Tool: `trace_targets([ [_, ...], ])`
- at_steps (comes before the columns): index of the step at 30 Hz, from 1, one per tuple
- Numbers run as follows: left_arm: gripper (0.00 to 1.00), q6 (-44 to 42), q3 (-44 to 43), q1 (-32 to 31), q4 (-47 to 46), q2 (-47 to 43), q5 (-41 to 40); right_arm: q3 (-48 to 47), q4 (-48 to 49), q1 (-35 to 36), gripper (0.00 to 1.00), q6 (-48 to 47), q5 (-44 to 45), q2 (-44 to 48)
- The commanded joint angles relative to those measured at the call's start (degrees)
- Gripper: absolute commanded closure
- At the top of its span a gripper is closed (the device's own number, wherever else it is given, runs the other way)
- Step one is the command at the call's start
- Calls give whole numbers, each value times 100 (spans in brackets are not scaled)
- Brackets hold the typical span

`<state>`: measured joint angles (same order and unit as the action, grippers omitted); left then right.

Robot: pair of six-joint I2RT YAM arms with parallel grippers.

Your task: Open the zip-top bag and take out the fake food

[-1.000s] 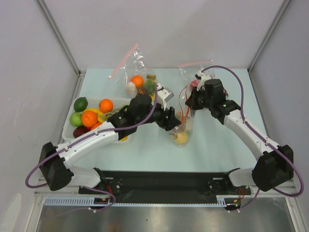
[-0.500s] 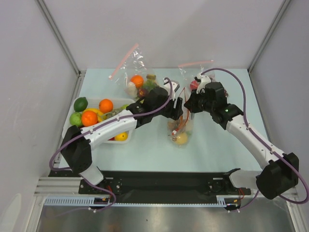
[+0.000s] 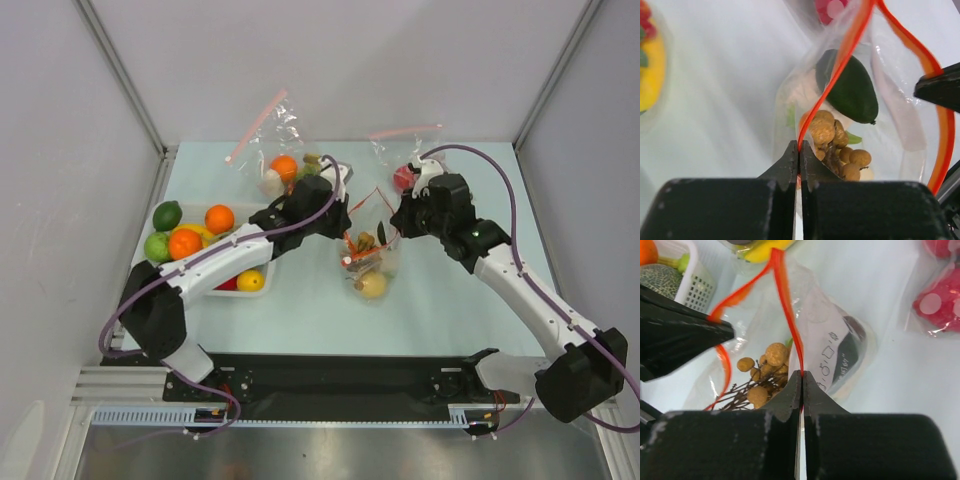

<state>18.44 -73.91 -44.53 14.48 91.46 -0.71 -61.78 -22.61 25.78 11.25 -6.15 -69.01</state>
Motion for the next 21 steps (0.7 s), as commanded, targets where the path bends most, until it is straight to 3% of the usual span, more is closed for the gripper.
trace_targets([
  [1, 100, 81, 175, 286, -42, -575, 185, -317, -164, 23, 100, -193, 395, 134],
  [12, 98, -156, 606, 683, 274, -990, 89, -493, -314, 85, 100, -263, 563, 160],
  [14, 87, -209, 571, 683, 310, -1077, 89, -511, -314, 181, 100, -255, 554, 169],
  [15, 78, -287, 562, 674, 275, -1121, 202, -511, -297, 217, 100, -254, 554, 186],
  [16, 61, -331, 553, 665, 162, -1191, 255, -493, -270, 252, 100, -246, 545, 178],
  [19, 38, -455, 430, 595, -84, -1490, 431, -458, -235, 366, 100, -193, 527, 152],
  [21, 35, -542, 351, 499, -234, -1631, 519, -423, -191, 428, 100, -140, 510, 116],
])
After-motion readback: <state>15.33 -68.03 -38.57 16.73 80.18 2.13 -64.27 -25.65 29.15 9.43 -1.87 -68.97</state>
